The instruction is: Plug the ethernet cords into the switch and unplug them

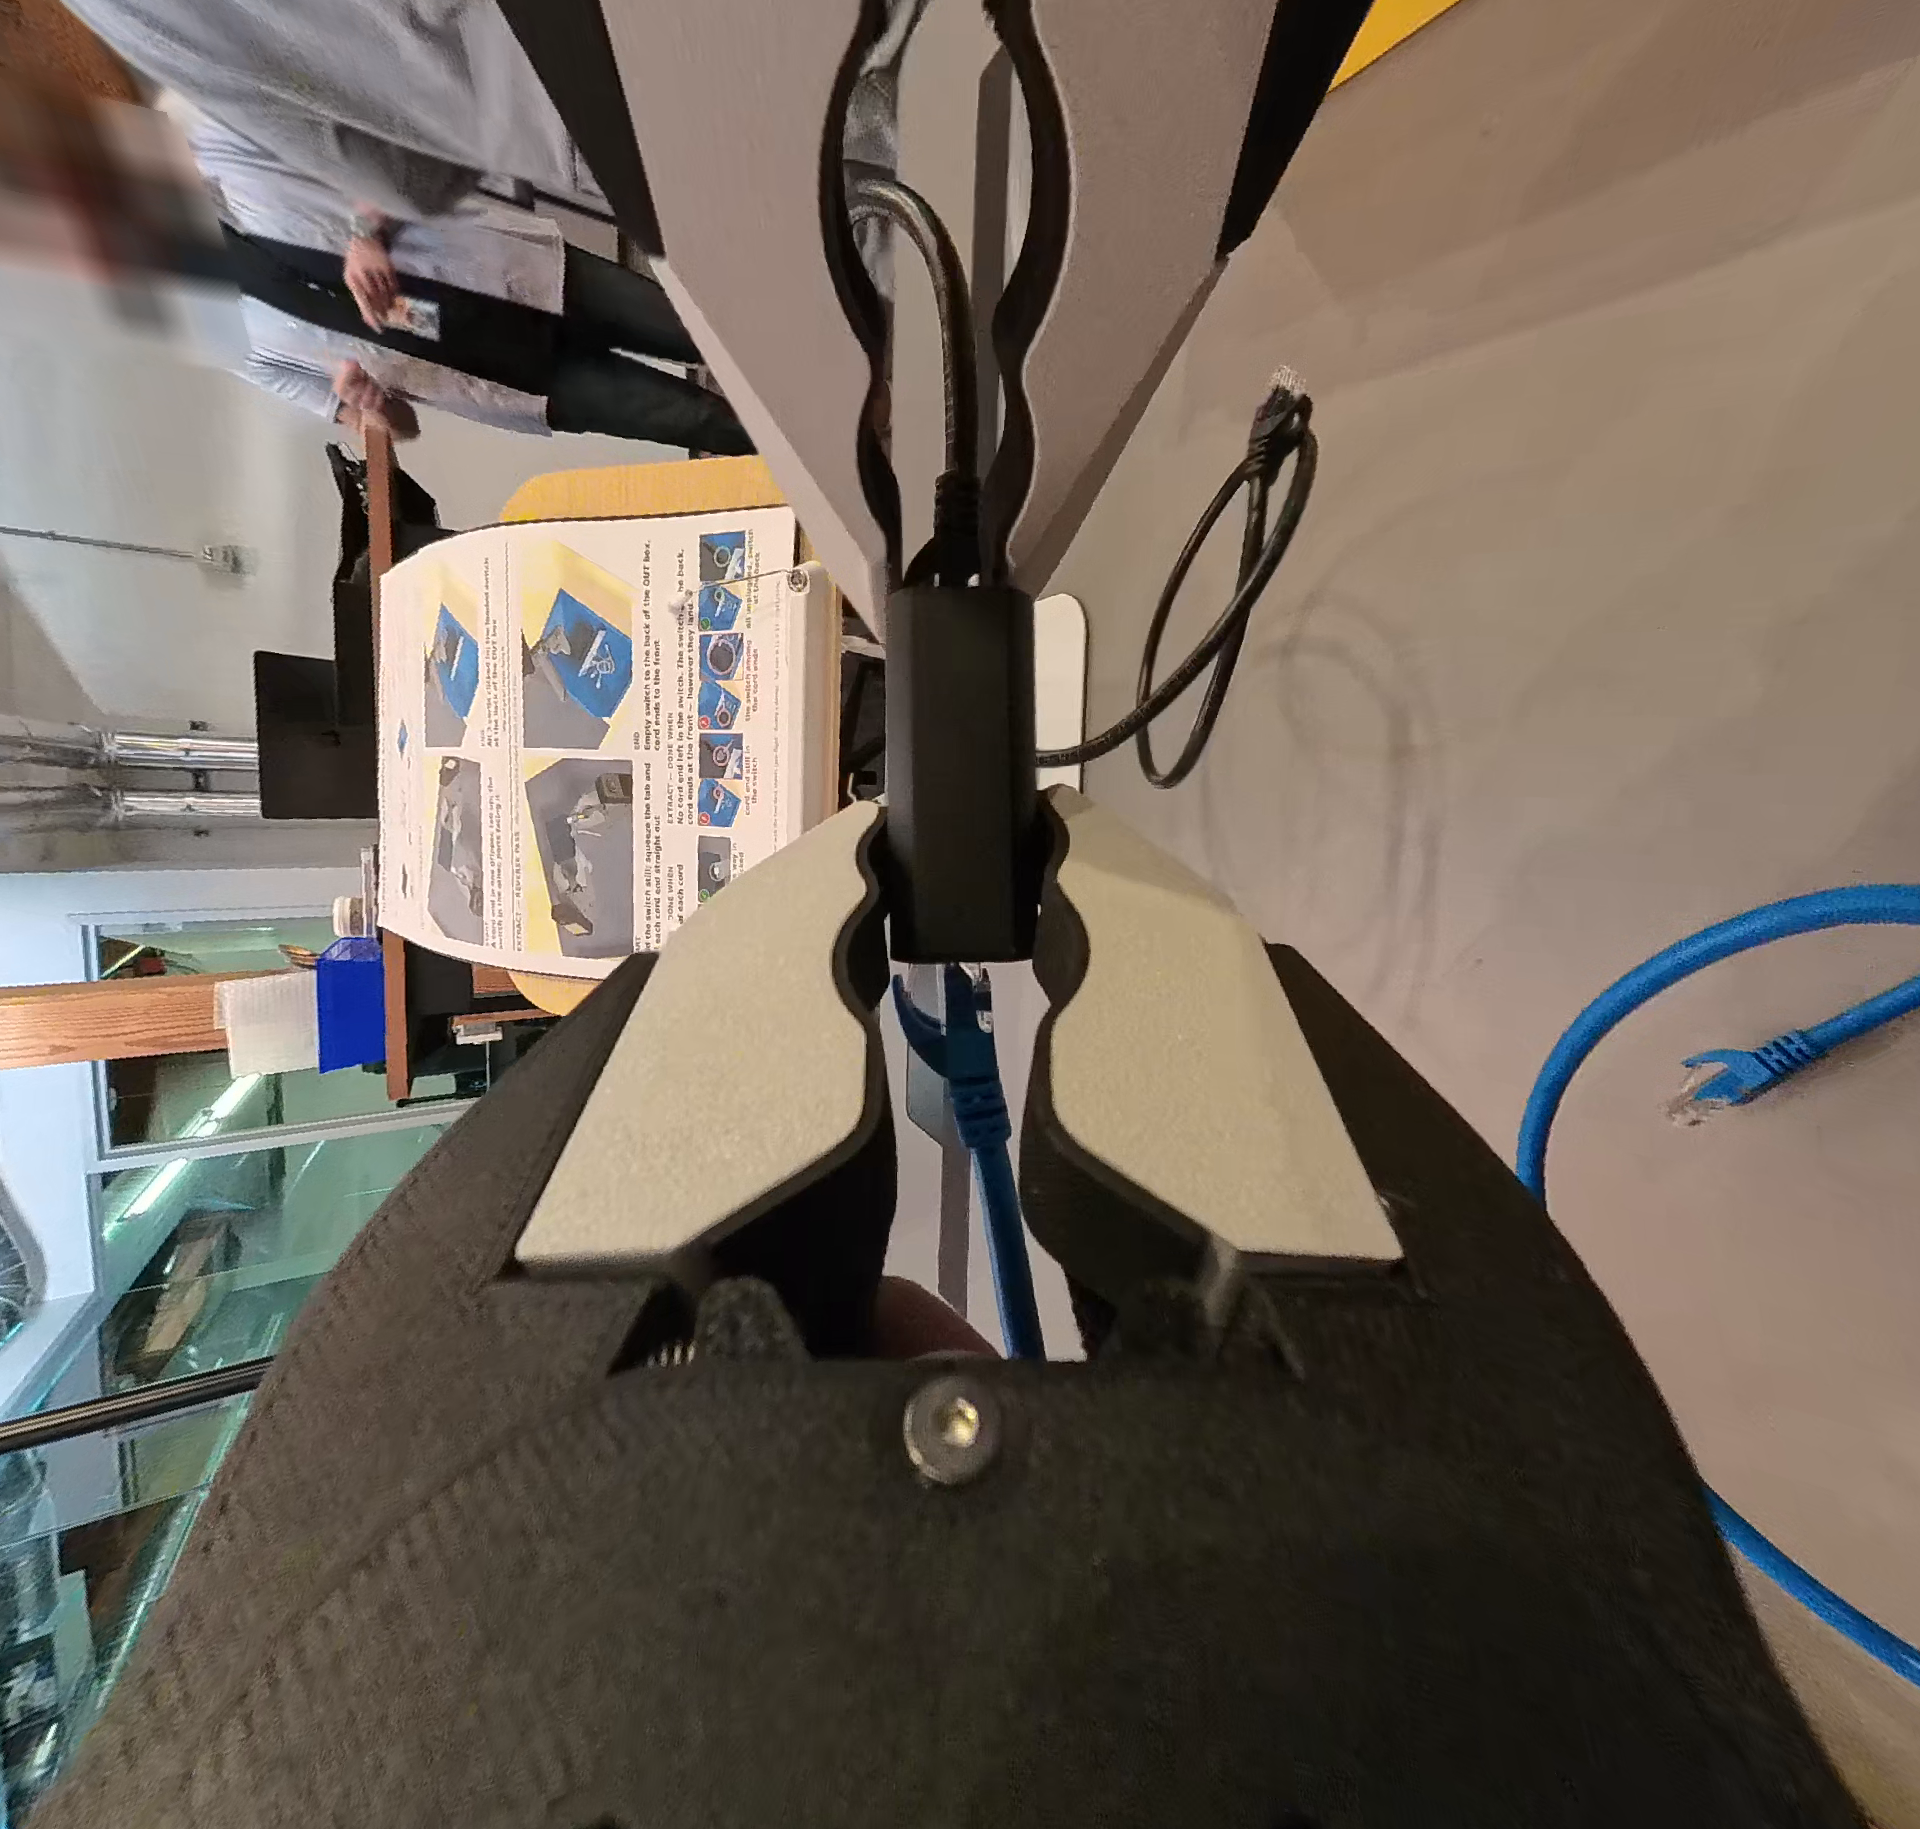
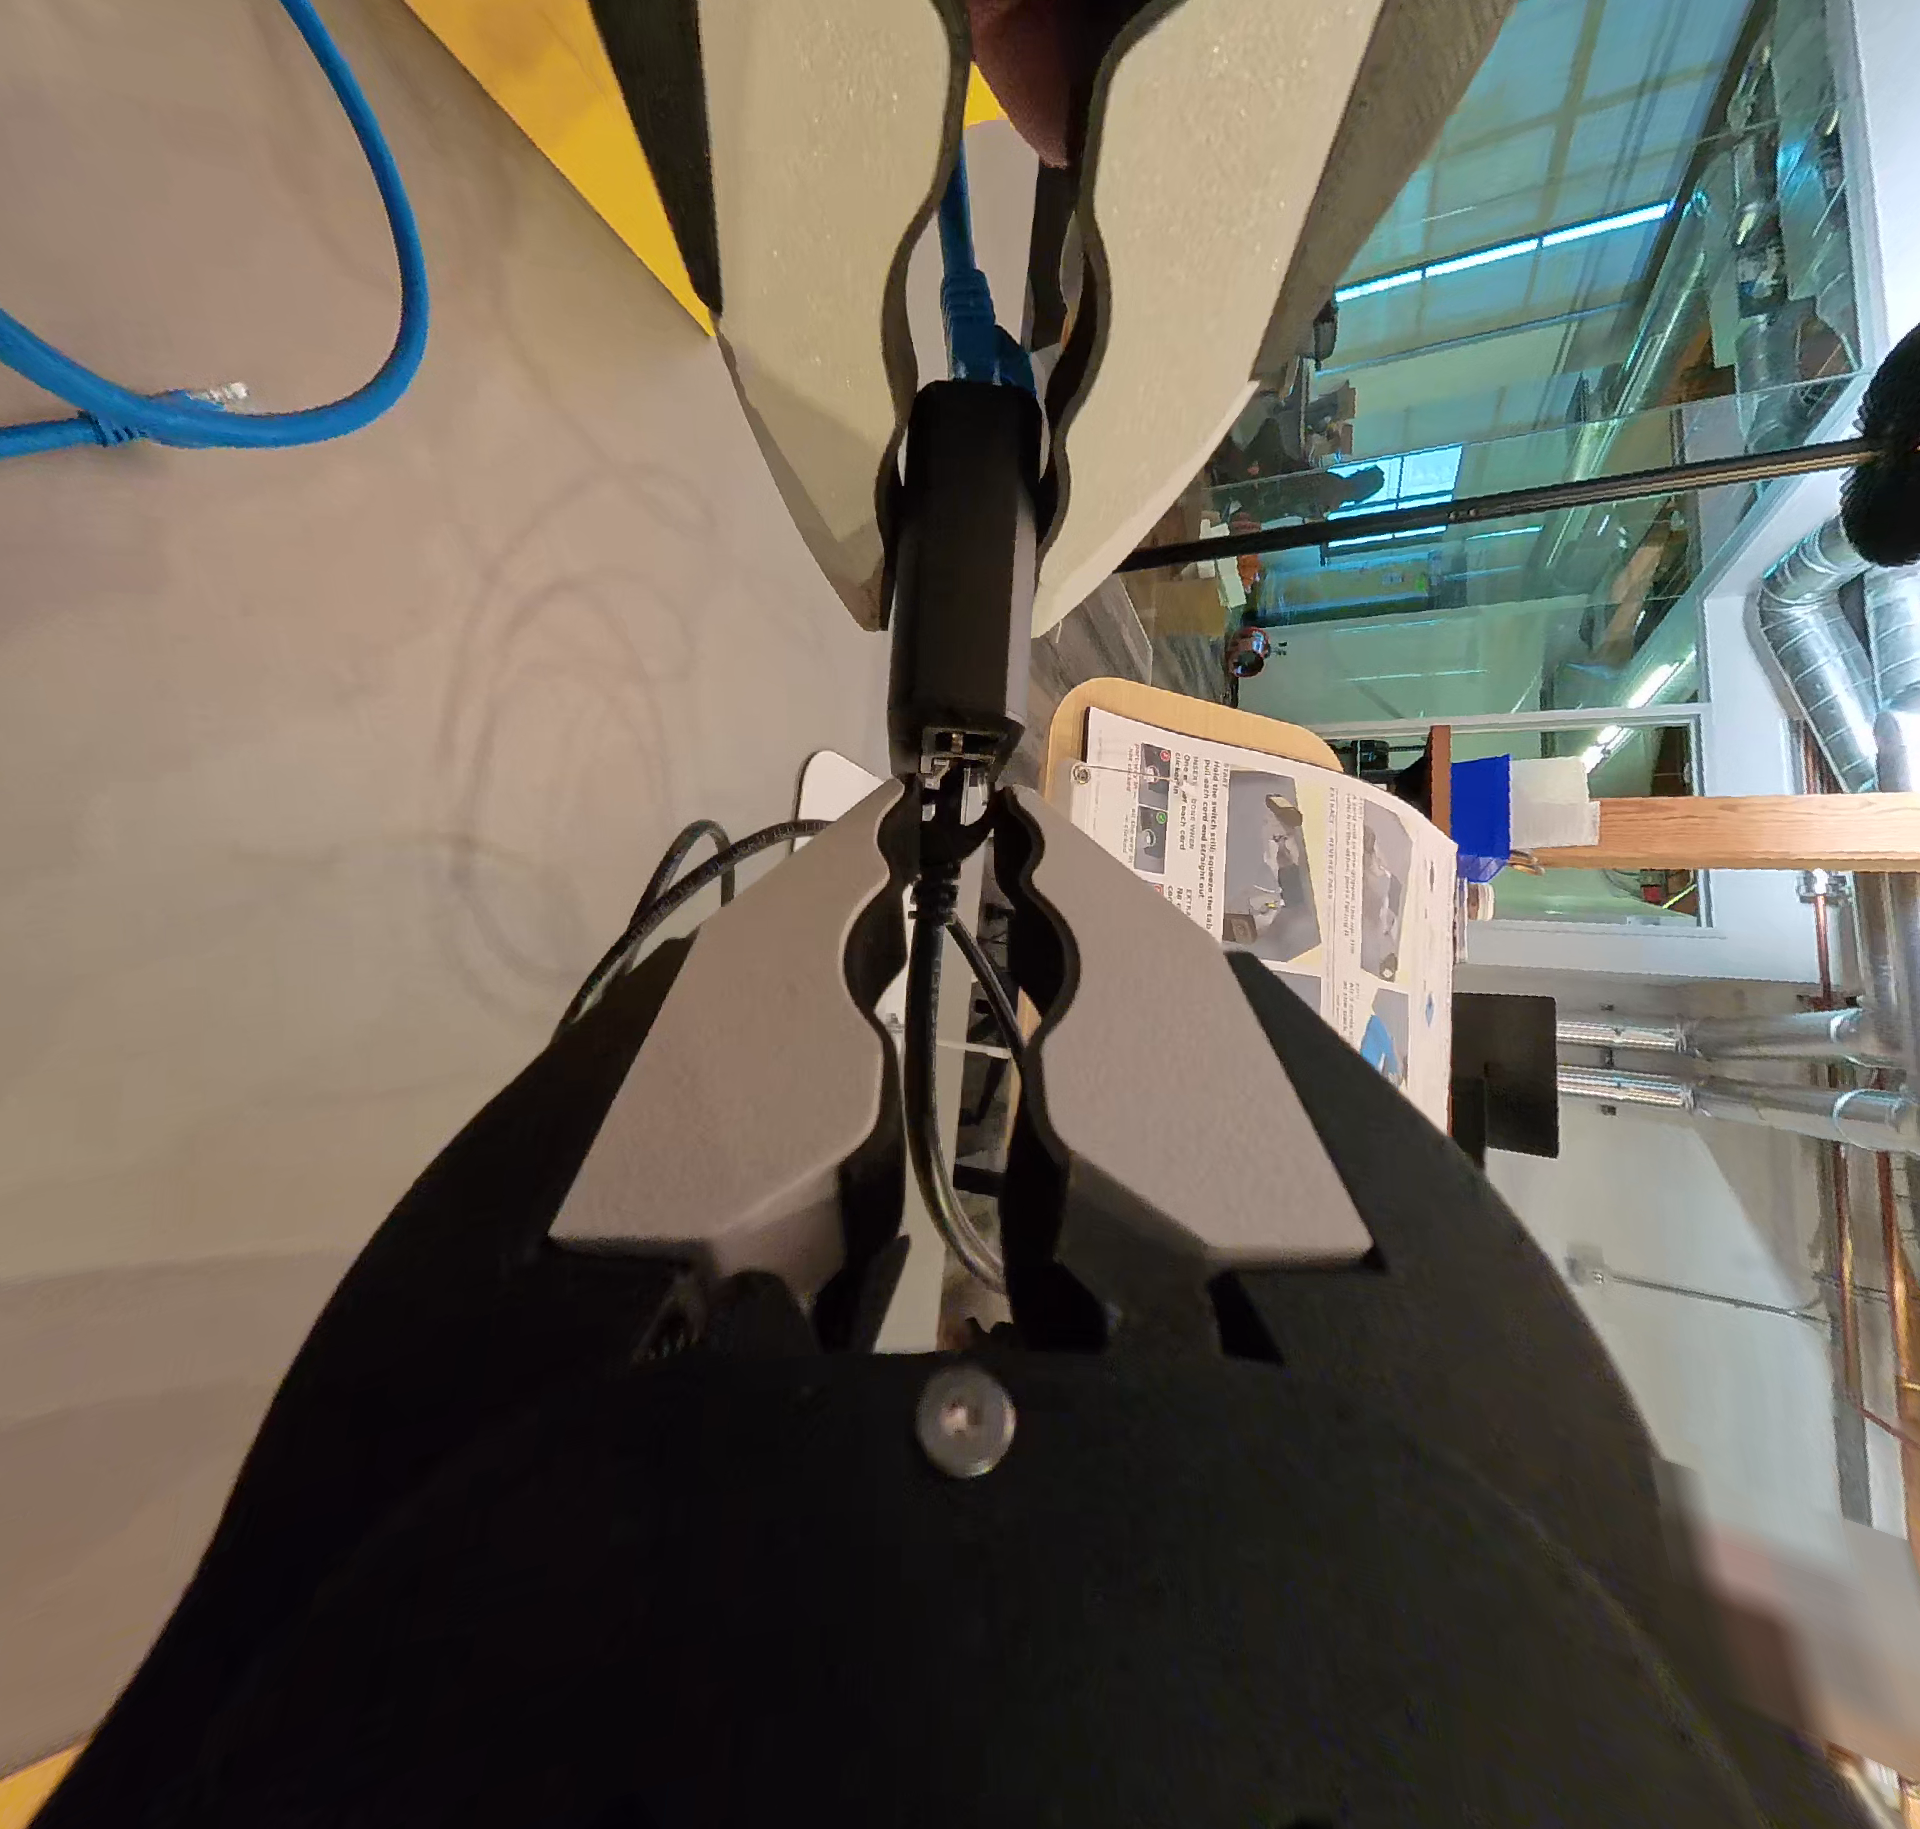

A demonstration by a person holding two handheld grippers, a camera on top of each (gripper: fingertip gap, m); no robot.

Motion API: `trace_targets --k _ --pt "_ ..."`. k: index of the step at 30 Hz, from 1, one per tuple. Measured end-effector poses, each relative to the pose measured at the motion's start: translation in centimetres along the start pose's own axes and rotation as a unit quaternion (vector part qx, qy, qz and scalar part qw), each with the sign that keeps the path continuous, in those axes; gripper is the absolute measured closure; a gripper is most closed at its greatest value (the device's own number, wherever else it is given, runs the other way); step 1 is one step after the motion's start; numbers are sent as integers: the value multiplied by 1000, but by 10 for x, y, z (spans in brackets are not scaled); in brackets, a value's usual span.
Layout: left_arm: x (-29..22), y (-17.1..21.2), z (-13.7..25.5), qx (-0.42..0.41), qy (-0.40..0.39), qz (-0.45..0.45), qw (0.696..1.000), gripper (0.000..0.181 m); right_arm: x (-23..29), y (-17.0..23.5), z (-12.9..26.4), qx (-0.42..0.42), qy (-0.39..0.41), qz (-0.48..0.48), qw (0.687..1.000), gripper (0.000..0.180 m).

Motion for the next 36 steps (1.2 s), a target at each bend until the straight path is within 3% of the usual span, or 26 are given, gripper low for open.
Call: trace_targets --k 7,14,29,36 --pt "-2 -3 0 0 8 -6 1000 158 5 0 2 39 -26 65 997 172" --pt "4 -6 2 -2 3 1 1000 157 -4 -2 5 11 -19 26 999 169" --pt "-8 -6 -5 0 39 -2 999 158 12 3 4 67 -73 80 992 172" --pt "-8 -10 -1 1 27 37 999 158 11 3 8 63 -76 43 994 173"
Point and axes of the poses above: each gripper's, where its closed fingertips meet, z back along the fingers, y out of its underside, x = y × z across the jaws, the point moved 1 cm from there along z, back along the fingers, and after that the axes turned 4 degrees about -x, right-handed, at the moved point
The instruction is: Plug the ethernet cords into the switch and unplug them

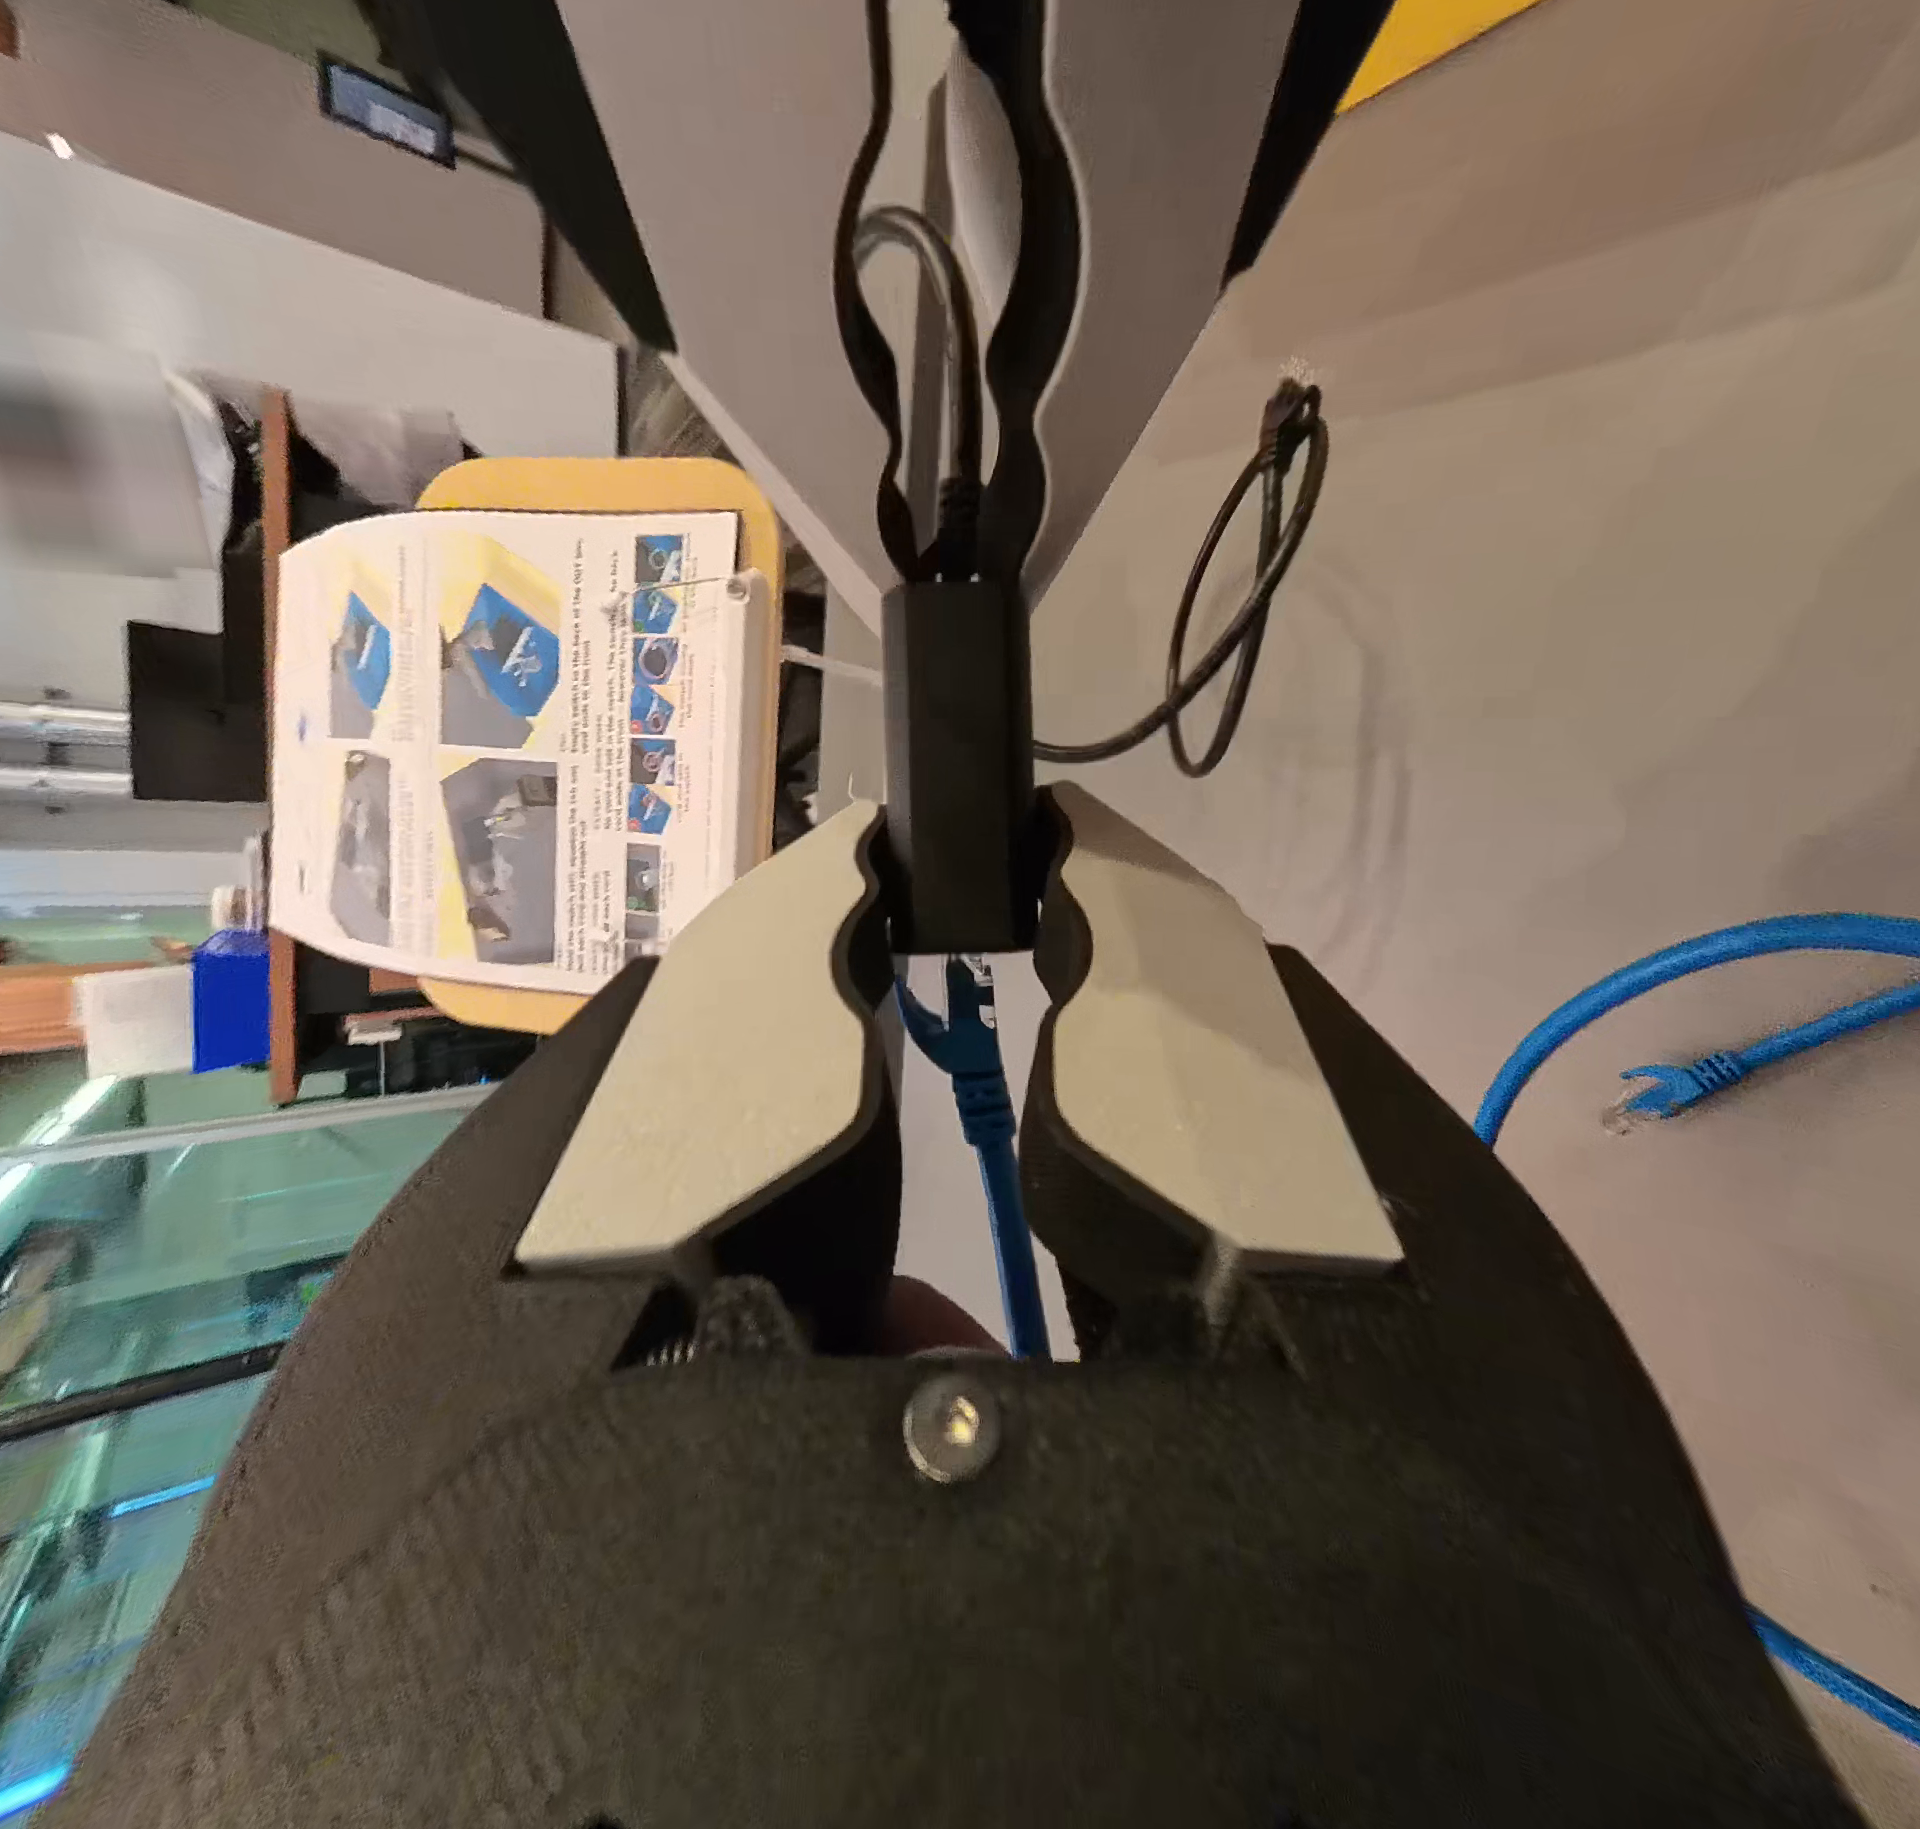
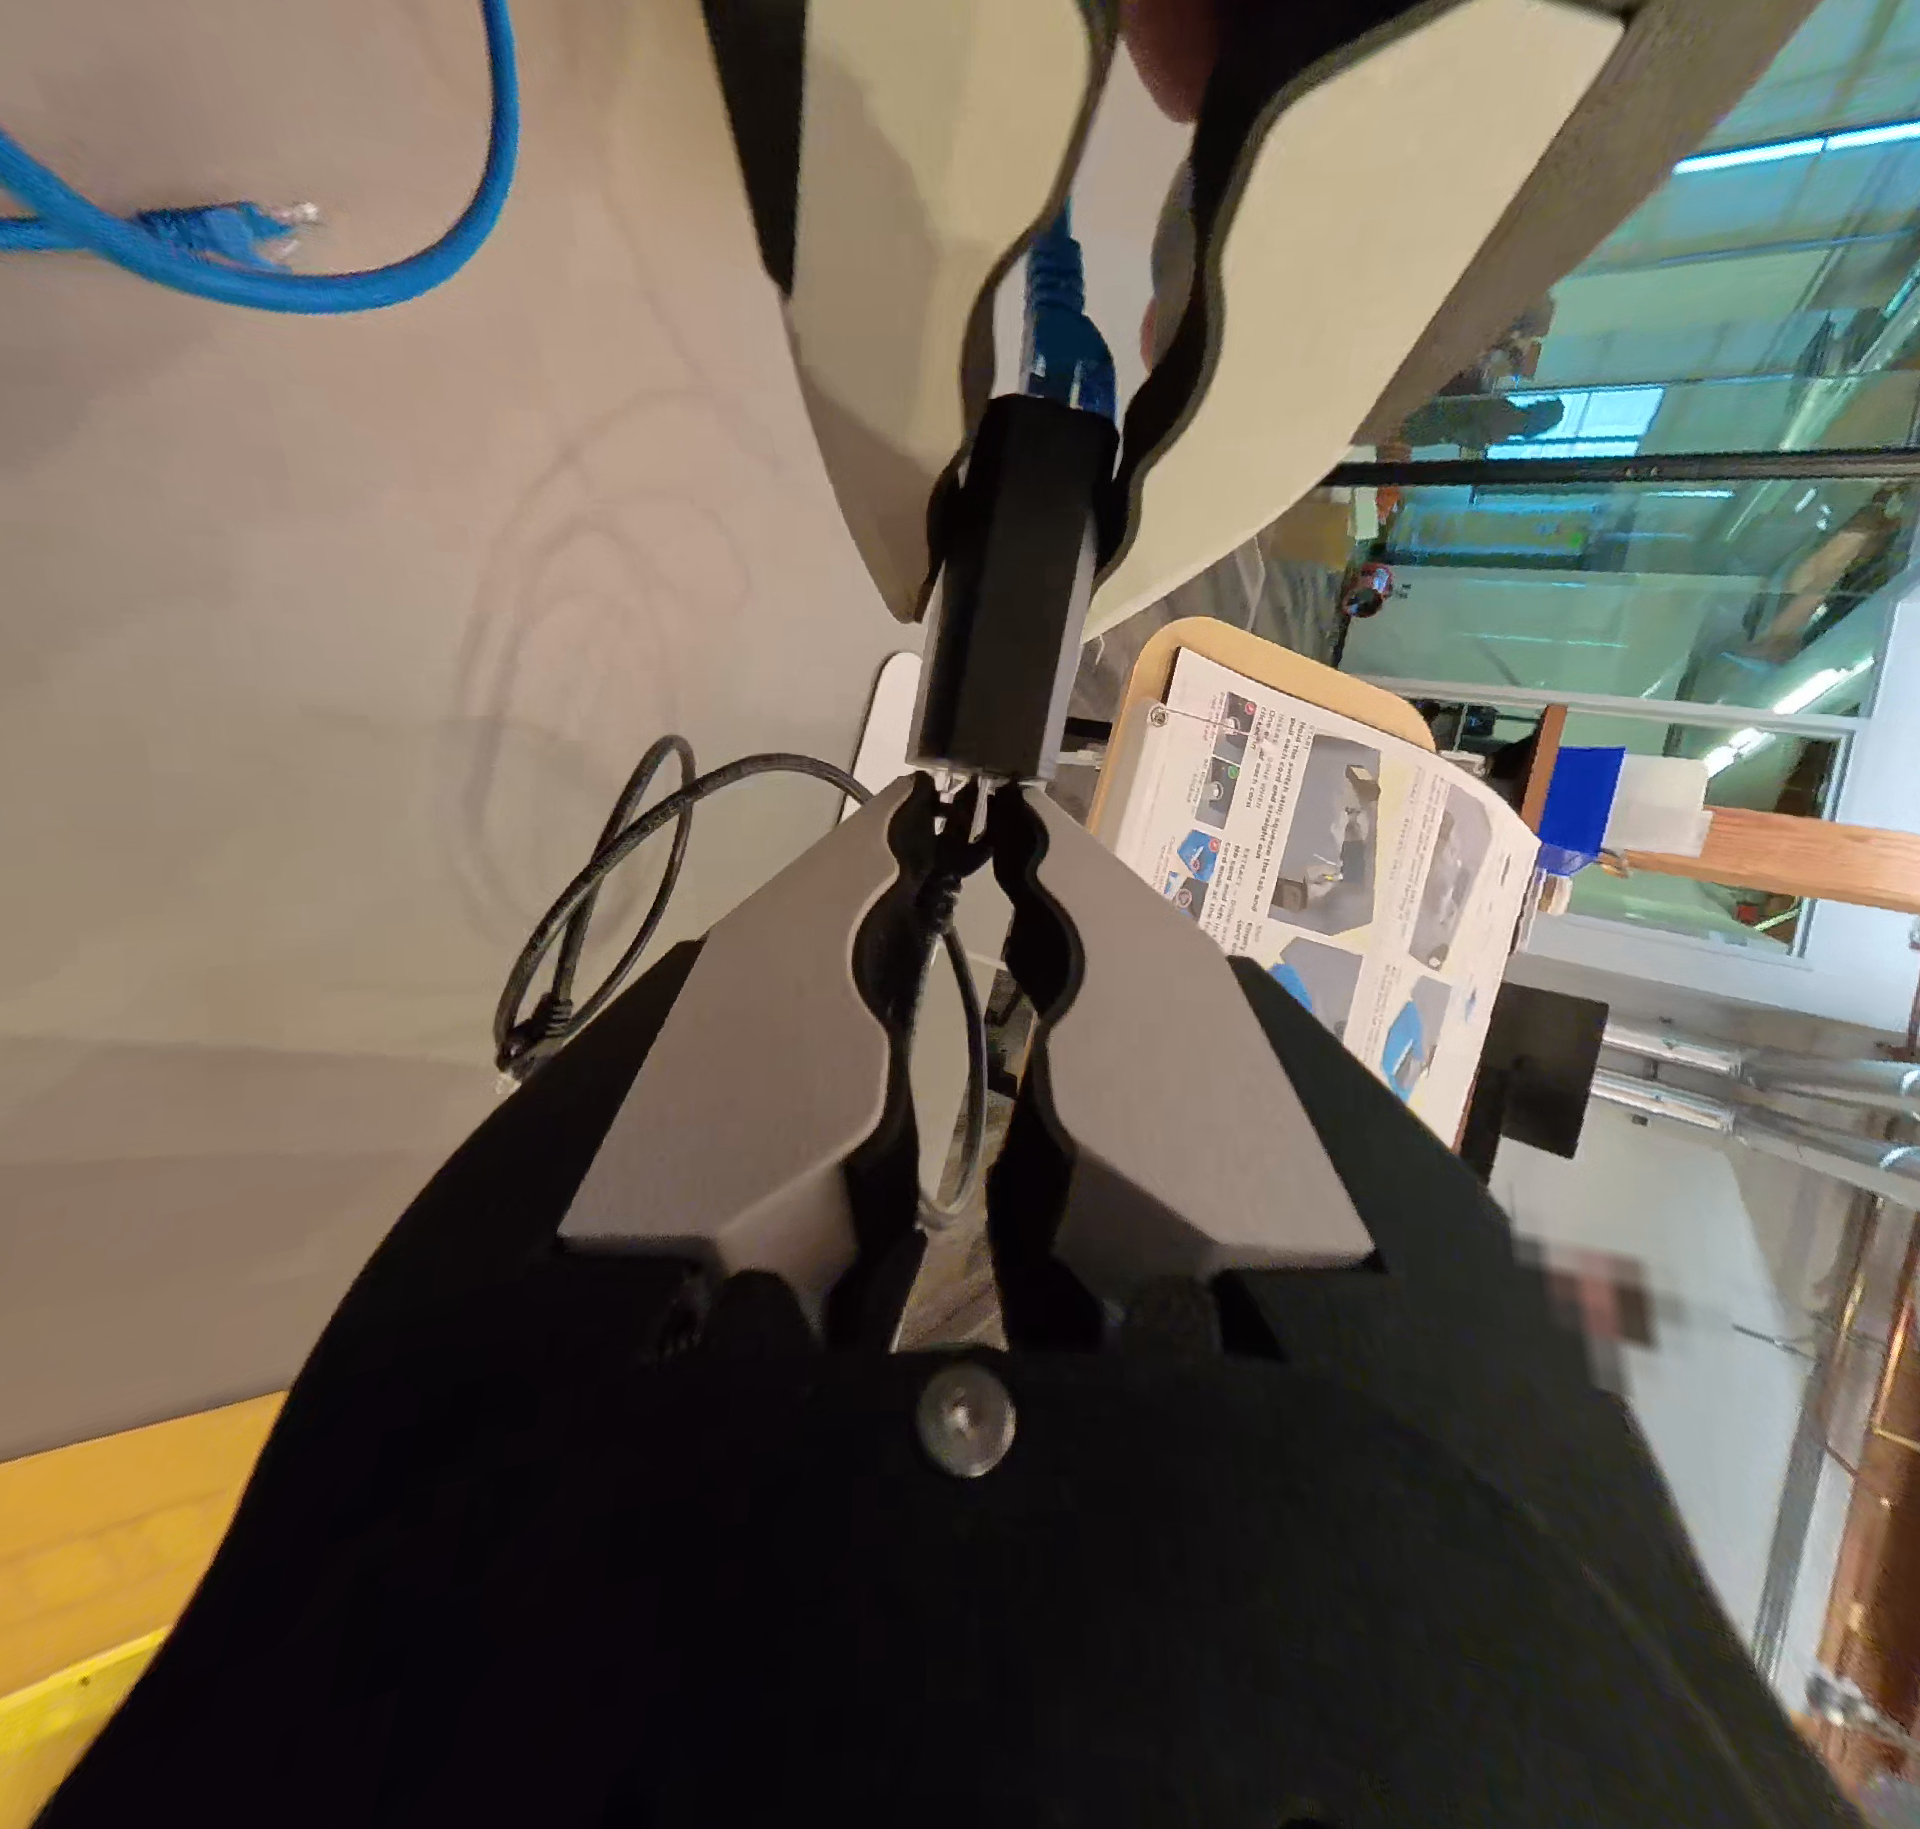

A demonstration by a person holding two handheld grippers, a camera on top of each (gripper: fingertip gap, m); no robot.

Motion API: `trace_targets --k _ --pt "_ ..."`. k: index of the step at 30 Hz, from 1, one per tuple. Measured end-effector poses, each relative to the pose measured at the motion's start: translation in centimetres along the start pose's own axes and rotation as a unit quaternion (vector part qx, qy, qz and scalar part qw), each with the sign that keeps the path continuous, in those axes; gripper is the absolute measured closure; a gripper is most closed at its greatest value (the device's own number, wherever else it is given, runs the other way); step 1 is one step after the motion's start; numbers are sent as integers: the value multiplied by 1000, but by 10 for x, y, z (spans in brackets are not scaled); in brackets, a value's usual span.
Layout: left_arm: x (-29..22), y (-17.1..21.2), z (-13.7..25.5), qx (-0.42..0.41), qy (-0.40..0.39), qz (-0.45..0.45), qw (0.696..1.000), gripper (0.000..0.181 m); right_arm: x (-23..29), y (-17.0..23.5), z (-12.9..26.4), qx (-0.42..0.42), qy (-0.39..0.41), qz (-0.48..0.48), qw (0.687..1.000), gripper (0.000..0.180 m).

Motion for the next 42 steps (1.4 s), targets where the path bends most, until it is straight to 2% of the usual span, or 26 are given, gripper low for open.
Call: trace_targets --k 8,13,18,21,29,36,38,42 --pt "0 -3 3 -6 -4 23 1000 157 -1 -2 7 -9 15 -45 999 172" --pt "-2 -8 4 -44 25 31 998 157 1 -4 15 -64 -15 -67 996 172" --pt "6 -5 -4 -8 -6 28 1000 157 -5 5 7 13 24 -48 998 172" --pt "5 0 -8 8 -20 35 999 157 -4 7 4 29 43 -61 997 173" --pt "3 -11 -2 -89 51 119 988 156 -5 -1 22 -121 17 -148 981 174" --pt "5 -15 3 -104 73 99 987 157 -8 -6 28 -150 27 -147 977 175" --pt "7 -14 4 -101 89 96 986 145 -8 -7 29 -144 36 -125 981 176" --pt "-8 -12 6 -99 233 142 957 112 -2 -18 28 -141 37 -78 986 176"
Point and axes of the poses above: each gripper's, where its closed fingertips meet, z back along the fingers, y out of its underside, x = y × z across the jaws, the point moved 1 cm from there along z, back along the fingers, and after that the axes turned 4 degrees about -x, right-handed, at the moved point
